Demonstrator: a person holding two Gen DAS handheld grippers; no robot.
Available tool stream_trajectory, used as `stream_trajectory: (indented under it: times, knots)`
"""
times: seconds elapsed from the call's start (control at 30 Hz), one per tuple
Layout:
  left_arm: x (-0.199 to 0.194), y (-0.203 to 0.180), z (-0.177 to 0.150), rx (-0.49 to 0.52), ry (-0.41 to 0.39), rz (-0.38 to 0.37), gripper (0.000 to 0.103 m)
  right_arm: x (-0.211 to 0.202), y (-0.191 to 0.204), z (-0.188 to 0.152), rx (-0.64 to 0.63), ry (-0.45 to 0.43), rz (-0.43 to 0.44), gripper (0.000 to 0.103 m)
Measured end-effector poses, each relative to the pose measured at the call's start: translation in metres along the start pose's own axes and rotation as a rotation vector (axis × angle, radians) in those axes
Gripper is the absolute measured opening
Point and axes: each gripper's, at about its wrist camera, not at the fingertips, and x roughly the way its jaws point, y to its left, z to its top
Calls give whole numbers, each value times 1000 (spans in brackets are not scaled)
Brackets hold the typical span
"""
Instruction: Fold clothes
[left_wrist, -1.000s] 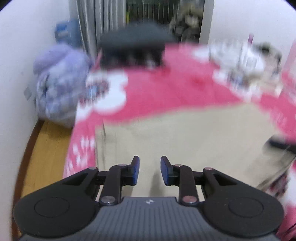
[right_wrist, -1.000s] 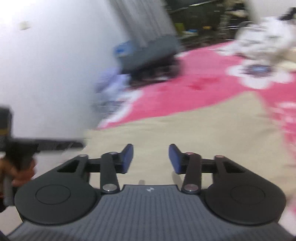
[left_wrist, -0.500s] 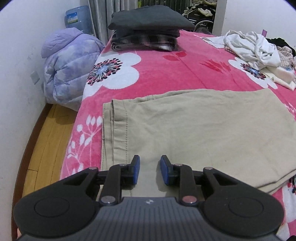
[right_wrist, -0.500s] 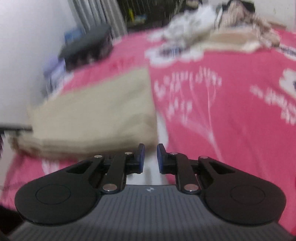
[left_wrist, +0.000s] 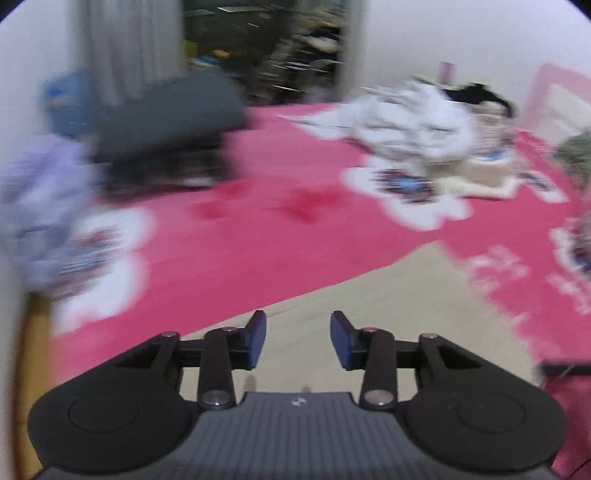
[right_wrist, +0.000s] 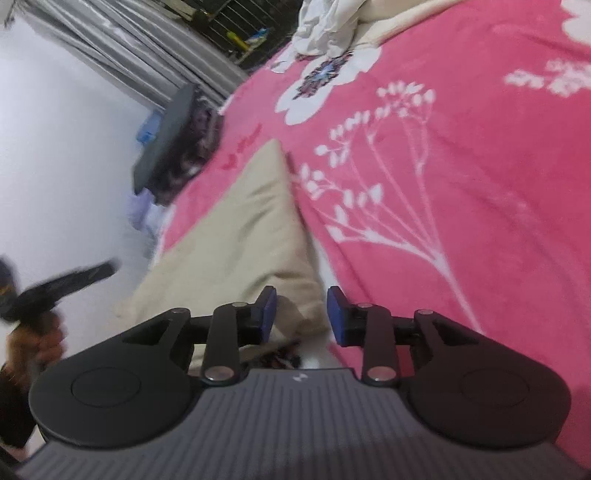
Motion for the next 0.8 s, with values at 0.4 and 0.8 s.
stream_trajectory:
  times: [0.4,0.8]
  knots:
    - [164,-113,36,207,57,-52,61,20,-11,4,-30,26,65,40]
    - [179,-99,31,114,4,-78,62,20,-4,-9,-49,130,8,4]
